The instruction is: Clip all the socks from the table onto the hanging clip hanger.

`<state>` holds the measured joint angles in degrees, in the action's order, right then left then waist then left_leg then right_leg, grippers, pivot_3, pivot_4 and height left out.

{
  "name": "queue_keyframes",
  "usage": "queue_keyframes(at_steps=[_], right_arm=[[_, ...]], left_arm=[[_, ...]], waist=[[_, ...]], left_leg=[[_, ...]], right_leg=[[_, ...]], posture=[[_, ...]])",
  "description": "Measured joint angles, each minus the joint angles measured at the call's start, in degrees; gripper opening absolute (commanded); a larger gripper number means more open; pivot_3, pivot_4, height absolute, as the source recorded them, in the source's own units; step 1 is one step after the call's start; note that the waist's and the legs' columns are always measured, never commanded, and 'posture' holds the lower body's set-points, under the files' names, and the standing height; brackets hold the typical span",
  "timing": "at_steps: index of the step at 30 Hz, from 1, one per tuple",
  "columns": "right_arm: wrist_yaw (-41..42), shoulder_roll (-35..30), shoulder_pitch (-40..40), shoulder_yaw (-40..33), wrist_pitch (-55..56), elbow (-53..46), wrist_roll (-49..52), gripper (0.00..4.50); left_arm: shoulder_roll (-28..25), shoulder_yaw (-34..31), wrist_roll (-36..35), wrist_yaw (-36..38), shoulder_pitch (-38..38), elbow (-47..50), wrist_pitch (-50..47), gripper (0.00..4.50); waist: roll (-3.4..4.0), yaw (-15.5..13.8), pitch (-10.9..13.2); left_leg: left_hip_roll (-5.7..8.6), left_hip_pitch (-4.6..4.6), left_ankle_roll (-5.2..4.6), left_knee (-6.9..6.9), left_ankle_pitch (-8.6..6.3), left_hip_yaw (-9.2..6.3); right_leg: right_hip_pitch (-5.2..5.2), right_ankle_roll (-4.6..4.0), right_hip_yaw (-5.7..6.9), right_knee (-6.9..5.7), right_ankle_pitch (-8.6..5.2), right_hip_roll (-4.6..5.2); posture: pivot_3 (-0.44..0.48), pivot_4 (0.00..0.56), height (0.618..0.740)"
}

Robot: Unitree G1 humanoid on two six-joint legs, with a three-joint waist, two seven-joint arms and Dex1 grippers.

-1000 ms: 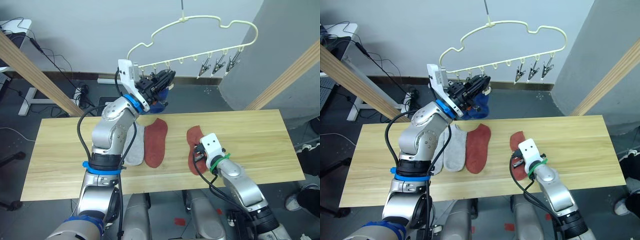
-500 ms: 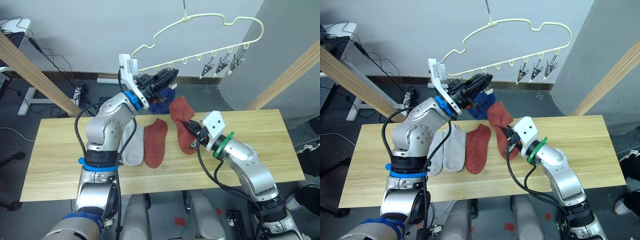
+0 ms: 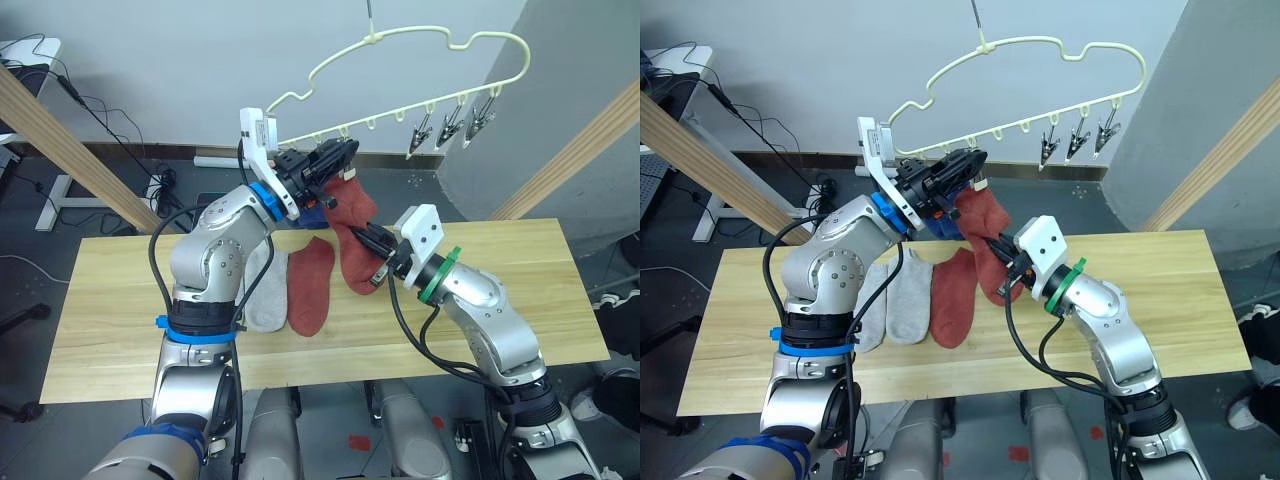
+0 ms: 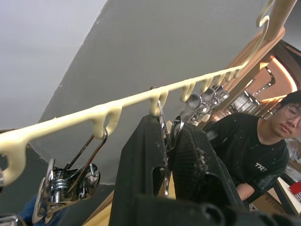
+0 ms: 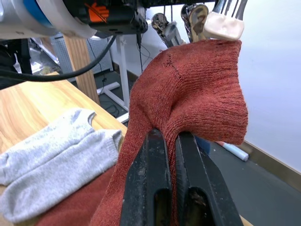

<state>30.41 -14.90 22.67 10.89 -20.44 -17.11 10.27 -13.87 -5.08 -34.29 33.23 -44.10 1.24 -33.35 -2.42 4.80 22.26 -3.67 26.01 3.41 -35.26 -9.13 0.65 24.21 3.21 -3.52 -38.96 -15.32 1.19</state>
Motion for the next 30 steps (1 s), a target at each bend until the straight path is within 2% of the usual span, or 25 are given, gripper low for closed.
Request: queue_keyframes(at_steps=[10, 17, 30], right_arm=[[0.3, -0.1, 0.4, 0.0, 0.3, -0.2, 0.0, 0.00], [0.6, -1.0, -4.4, 0.1, -0.7, -5.3, 0.5, 0.00], [0.3, 0.9, -2.7, 1.4, -0.1, -4.1, 0.1, 0.00]], left_arm=[[0.0, 0.0, 0.0, 0.0, 0.0, 0.0, 0.0, 0.27], [-0.4, -0.2, 0.0, 0.0, 0.0, 0.0, 0.0, 0.27], [-0.4, -0.2, 0.0, 0.1, 0.0, 0.0, 0.0, 0.27]], waist=[[0.00, 0.0, 0.0], [0.00, 0.0, 0.0], [0.00, 0.0, 0.0]], left_leg=[[0.00, 0.00, 0.00, 0.00, 0.00, 0.00], [0.00, 0.00, 0.00, 0.00, 0.00, 0.01], [0.00, 0.00, 0.00, 0.00, 0.00, 0.00]], right_leg=[[0.00, 0.00, 0.01, 0.00, 0.00, 0.00], [0.00, 0.01, -0.01, 0.00, -0.01, 0.00], [0.00, 0.00, 0.00, 0.00, 0.00, 0.00]], posture=[[-0.178, 0.359, 0.740], [-0.186, 0.361, 0.740], [-0.181, 0.356, 0.740]])
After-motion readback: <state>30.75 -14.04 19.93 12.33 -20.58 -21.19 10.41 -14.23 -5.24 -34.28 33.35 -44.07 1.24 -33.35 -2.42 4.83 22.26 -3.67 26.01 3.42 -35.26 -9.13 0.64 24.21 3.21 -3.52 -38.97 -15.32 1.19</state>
